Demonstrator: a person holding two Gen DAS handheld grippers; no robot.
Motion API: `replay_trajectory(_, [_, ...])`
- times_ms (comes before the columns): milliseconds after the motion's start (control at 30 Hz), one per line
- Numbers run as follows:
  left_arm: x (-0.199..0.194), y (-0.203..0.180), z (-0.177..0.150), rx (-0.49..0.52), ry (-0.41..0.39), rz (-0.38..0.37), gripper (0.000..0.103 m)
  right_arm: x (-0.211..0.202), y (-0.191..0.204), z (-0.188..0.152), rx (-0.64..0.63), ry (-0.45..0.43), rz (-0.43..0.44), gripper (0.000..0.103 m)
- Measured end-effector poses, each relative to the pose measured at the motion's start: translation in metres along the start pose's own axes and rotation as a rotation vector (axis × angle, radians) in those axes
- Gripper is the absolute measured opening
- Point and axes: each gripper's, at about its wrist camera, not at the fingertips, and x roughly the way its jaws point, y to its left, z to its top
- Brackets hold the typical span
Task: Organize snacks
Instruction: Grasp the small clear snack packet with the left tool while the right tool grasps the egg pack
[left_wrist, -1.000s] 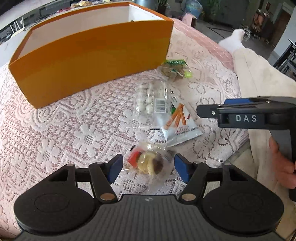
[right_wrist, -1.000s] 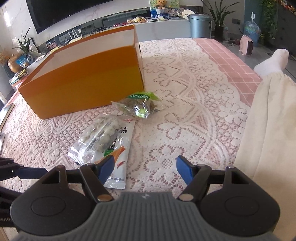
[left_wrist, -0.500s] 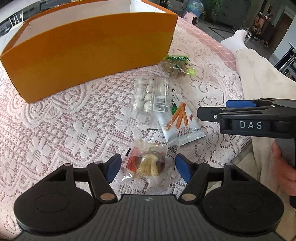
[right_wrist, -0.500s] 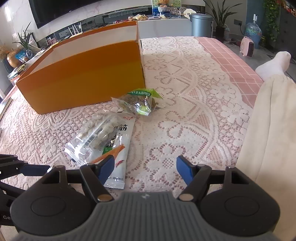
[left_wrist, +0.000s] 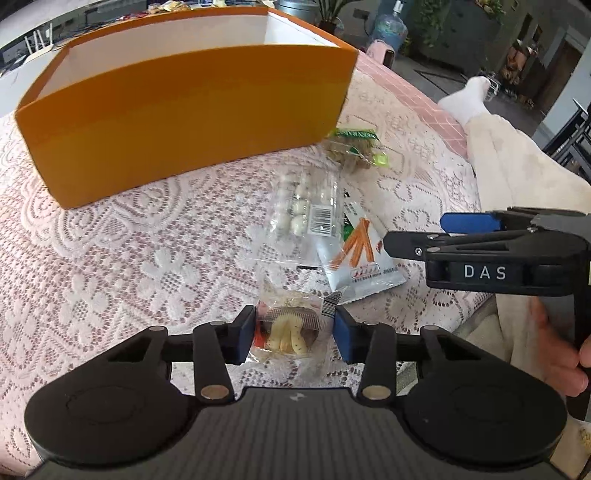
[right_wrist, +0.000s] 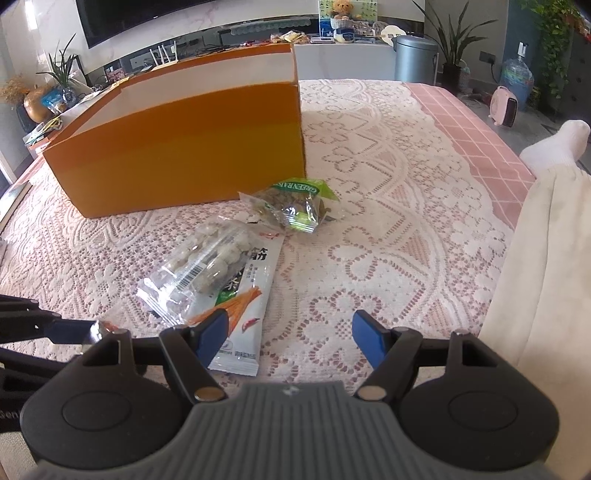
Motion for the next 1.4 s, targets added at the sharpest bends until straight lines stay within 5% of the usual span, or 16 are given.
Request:
replay_trajectory(533, [-0.02, 0.039, 0.008, -0.171, -0.106, 0.072, 0.049, 0.003, 0.027, 0.01, -0.078, -0.066, 0.057, 0.072])
replay_trajectory(900, [-0.013, 0.057, 0.012, -0.235, -0.112, 0.117, 0.049, 0.035, 0.04, 0.027, 0.007, 0.013, 0.12, 0.072])
replay_trajectory(1067, [-0.009, 0.062, 0.013, -0.243, -0.112, 0.133, 0.049, 0.046, 0.047, 0.035, 0.042, 0.032, 0.119, 0.08])
replay_trajectory(1400, [-0.007, 0.075, 0.011, -0.267, -0.102, 0.146, 0.05, 0.06, 0.081, 0.032, -0.146, -0.005, 0.033, 0.081])
